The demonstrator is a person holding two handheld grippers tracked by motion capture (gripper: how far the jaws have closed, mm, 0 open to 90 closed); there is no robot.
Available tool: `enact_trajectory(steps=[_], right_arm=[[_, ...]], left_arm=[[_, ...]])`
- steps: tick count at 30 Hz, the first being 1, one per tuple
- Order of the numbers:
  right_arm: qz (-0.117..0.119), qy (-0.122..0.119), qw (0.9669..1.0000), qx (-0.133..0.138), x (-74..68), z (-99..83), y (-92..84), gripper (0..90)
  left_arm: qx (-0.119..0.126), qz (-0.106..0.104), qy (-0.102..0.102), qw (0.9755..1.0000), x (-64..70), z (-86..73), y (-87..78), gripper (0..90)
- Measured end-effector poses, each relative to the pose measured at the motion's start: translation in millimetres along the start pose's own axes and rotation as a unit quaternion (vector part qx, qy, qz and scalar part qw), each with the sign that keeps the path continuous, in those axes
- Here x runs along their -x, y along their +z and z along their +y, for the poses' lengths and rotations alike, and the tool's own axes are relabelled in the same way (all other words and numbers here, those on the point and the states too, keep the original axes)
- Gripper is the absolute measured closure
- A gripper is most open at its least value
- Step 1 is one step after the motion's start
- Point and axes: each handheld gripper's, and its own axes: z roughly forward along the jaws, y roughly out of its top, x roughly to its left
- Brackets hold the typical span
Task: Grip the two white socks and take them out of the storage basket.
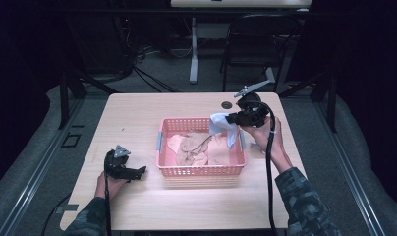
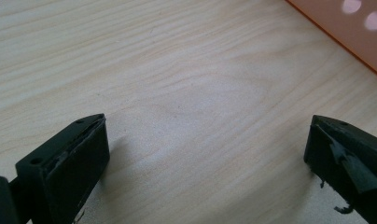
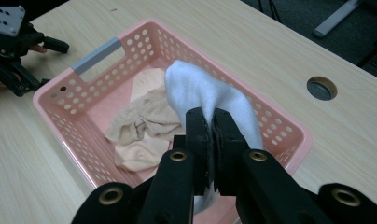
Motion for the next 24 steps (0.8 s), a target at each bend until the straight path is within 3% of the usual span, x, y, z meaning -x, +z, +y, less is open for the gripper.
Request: enact_trajectory(steps=[11, 24], right_arm=[[-0.007, 0.003, 0.9999, 0.011, 4.3, 6.8, -15.5, 86.5], [-0.021, 0.025, 0.9992, 0.022, 22.7, -0.3, -41.5, 86.4]], left_arm=[[0.0, 0.0, 0.0, 1.0, 0.0, 0.0, 0.0, 0.0], [0.0, 0.0, 0.0, 1.0, 0.0, 0.0, 0.0, 0.0]])
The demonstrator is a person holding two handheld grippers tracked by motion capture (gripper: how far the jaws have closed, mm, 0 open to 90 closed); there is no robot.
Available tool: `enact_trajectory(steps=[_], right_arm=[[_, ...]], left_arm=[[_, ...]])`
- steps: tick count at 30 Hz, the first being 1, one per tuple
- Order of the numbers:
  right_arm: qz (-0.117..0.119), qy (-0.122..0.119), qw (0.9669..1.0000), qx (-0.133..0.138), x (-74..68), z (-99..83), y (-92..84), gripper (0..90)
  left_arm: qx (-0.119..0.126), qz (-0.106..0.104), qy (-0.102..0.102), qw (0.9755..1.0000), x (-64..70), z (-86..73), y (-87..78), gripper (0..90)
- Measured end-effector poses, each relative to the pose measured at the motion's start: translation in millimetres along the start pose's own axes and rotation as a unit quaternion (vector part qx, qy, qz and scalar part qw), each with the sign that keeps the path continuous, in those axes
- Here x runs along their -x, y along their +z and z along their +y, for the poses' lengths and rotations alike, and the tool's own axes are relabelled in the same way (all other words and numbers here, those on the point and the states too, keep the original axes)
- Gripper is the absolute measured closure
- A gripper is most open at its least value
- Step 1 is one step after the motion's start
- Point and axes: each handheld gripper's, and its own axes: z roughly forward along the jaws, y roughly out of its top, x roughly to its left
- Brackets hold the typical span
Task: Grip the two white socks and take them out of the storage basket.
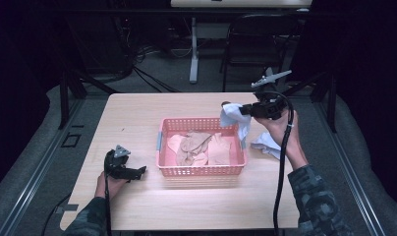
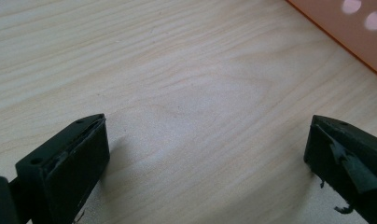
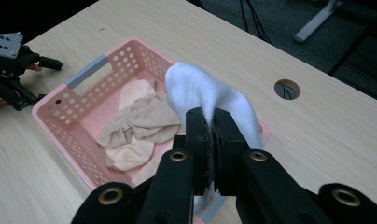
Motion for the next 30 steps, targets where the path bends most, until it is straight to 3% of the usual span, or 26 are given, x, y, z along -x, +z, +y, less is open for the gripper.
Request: enact_trajectory(steps=[17, 30], right_arm=[[-0.031, 0.027, 0.9991, 0.007, 29.9, -16.0, -28.2, 86.4], [-0.047, 0.051, 0.9976, -0.005, 51.6, -38.4, -31.6, 86.4]], left_arm=[[0.0, 0.0, 0.0, 1.0, 0.0, 0.0, 0.0, 0.0], [0.0, 0.0, 0.0, 1.0, 0.1, 0.0, 0.1, 0.0]])
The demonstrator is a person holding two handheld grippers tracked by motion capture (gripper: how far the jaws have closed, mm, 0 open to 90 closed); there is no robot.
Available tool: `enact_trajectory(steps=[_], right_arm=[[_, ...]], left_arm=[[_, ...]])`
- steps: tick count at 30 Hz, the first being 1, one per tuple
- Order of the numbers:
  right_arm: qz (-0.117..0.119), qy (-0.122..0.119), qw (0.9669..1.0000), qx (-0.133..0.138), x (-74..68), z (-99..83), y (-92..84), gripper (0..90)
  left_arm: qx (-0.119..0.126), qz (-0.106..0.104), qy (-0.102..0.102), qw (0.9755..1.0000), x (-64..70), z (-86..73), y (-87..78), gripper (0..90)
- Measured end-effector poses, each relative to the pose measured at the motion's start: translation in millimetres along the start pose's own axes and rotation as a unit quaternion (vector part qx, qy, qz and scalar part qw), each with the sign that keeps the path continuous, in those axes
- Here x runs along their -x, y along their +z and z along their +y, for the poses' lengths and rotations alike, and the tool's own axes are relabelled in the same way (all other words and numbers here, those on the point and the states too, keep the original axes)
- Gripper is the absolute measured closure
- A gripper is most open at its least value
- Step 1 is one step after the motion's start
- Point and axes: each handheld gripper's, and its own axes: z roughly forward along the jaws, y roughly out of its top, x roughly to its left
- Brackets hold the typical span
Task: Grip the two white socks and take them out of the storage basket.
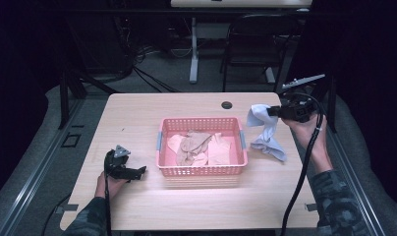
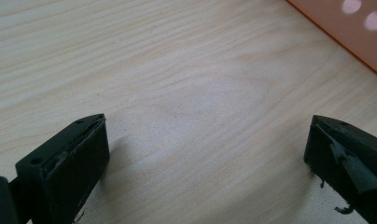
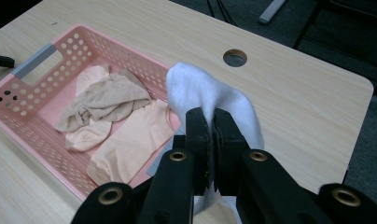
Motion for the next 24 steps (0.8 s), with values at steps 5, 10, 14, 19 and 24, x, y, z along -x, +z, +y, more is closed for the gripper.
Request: enact_trajectory(steps=[5, 10, 14, 19, 24], right_arm=[[-0.007, 0.01, 0.9999, -0.01, 8.1, -9.1, 5.2, 86.4], [-0.011, 0.017, 0.9994, -0.029, 13.2, -19.2, 16.6, 86.3], [-0.014, 0.02, 0.9987, -0.046, 16.7, -27.2, 30.1, 86.3], [-0.022, 0.026, 0.9973, -0.064, 20.4, -37.9, 49.1, 86.3], [-0.023, 0.04, 0.9943, -0.097, 25.7, -51.6, 75.4, 86.2]], left_arm=[[0.0, 0.0, 0.0, 1.0, 0.0, 0.0, -0.1, 0.0], [0.0, 0.0, 0.0, 1.0, 0.0, 0.0, 0.0, 0.0], [0.0, 0.0, 0.0, 1.0, 0.0, 0.0, -0.1, 0.0], [0.0, 0.0, 0.0, 1.0, 0.0, 0.0, -0.1, 0.0], [0.0, 0.0, 0.0, 1.0, -0.1, 0.0, -0.1, 0.0]])
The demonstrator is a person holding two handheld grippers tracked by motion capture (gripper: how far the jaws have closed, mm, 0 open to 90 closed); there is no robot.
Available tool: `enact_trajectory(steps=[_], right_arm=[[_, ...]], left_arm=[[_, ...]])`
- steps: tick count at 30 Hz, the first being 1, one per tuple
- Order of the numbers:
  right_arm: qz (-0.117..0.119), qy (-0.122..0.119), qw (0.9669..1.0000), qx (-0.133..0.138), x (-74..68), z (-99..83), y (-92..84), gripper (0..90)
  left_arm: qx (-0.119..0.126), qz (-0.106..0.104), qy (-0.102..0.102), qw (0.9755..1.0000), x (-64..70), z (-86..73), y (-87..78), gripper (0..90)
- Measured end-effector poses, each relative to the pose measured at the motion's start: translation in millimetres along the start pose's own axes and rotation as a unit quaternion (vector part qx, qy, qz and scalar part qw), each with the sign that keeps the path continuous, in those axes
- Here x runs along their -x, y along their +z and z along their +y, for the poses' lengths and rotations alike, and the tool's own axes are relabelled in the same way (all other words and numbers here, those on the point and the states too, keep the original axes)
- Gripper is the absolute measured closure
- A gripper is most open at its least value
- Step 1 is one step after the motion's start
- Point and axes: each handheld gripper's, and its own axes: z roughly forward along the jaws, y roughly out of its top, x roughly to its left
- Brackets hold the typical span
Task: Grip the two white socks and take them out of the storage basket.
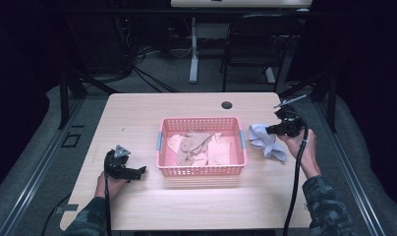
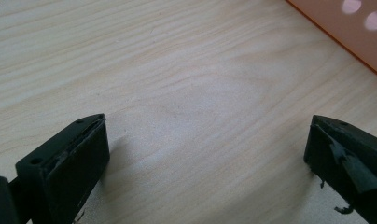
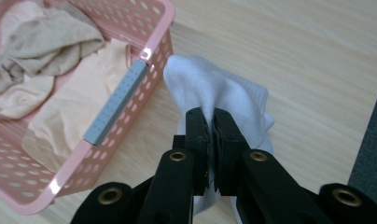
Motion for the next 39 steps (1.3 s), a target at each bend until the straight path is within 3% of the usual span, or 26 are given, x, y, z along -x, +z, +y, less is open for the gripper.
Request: enact_trajectory(steps=[7, 10, 15, 16, 18, 19, 22, 27, 39], right_arm=[[-0.011, 0.019, 0.9987, -0.045, 9.5, -12.3, 33.4, 85.9], [-0.004, 0.027, 0.9977, -0.062, 13.8, -17.9, 45.4, 85.1], [-0.007, 0.037, 0.9973, -0.063, 17.3, -20.9, 50.8, 78.5], [-0.012, 0.038, 0.9978, -0.054, 17.9, -21.7, 47.4, 72.1], [-0.007, 0.038, 0.9982, -0.045, 18.6, -22.2, 44.0, 68.1], [-0.007, 0.038, 0.9986, -0.035, 18.9, -22.9, 36.8, 59.7], [-0.002, 0.038, 0.999, -0.023, 19.4, -24.4, 27.6, 52.9], [-0.007, 0.023, 0.9997, -0.008, 15.9, -31.2, 6.5, 32.8], [-0.01, -0.013, 0.9998, 0.011, 3.8, -52.9, -20.0, 12.7]], left_arm=[[0.0, 0.0, 0.0, 1.0, 0.0, 0.0, 0.0, 0.0], [0.0, 0.0, 0.0, 1.0, 0.0, 0.0, 0.1, 0.0], [0.0, 0.0, 0.0, 1.0, -0.1, 0.0, 0.0, 0.0], [0.0, 0.0, 0.0, 1.0, -0.1, 0.0, 0.0, 0.0], [0.0, 0.0, 0.0, 1.0, -0.1, 0.0, 0.0, 0.0], [0.0, 0.0, 0.001, 1.0, -0.1, 0.0, 0.0, 0.0], [0.0, 0.0, 0.0, 1.0, -0.1, 0.0, 0.0, 0.0], [0.0, 0.0, 0.001, 1.0, -0.2, 0.0, -0.1, 0.0], [0.0, 0.0, 0.0, 1.0, 0.0, 0.0, 0.0, 0.0]])
